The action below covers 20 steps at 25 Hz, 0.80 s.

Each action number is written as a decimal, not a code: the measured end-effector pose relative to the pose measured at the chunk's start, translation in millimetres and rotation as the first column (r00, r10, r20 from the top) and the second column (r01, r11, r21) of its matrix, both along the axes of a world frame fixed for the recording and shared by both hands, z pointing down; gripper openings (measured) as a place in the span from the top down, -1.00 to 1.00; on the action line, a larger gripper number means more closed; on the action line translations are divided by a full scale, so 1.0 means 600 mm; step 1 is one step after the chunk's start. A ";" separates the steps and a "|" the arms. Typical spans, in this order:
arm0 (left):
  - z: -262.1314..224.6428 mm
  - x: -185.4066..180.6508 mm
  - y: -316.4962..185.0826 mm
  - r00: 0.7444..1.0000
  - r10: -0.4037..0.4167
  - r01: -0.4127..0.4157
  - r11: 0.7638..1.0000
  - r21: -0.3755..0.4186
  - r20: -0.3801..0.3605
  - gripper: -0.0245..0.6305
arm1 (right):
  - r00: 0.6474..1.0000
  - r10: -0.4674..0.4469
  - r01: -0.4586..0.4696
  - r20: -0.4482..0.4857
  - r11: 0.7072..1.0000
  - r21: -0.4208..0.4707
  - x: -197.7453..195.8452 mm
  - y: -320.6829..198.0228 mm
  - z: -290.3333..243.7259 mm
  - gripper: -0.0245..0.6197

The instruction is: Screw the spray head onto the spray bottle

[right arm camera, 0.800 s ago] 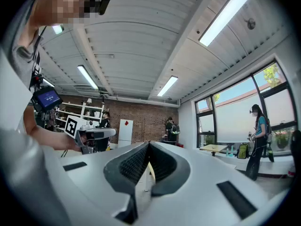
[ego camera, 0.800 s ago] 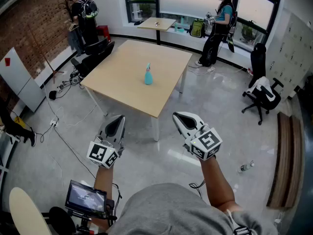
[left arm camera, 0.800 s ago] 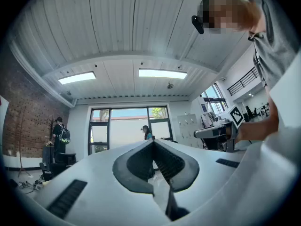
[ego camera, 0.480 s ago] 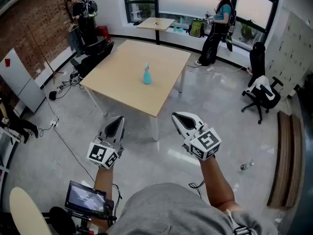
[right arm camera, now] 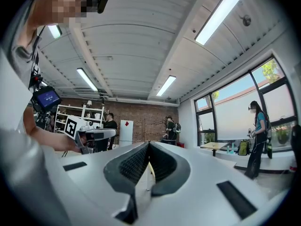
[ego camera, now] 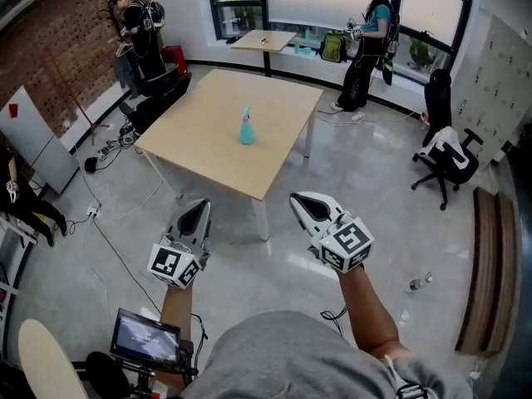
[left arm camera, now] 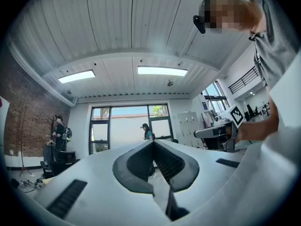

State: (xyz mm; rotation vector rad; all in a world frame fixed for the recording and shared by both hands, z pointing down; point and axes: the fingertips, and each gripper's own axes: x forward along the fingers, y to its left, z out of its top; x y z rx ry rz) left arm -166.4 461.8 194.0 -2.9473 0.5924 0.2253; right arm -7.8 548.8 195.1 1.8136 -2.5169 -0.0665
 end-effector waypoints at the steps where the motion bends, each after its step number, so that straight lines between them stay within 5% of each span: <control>1: 0.002 0.007 0.001 1.000 0.000 0.000 1.000 -0.001 0.004 0.91 | 1.000 -0.001 0.001 0.007 1.000 0.000 0.007 0.001 0.002 0.91; 20: 0.052 0.135 -0.029 1.000 -0.023 0.023 0.998 -0.052 0.008 0.91 | 0.994 -0.075 0.077 0.074 0.997 -0.020 0.118 -0.036 0.044 0.90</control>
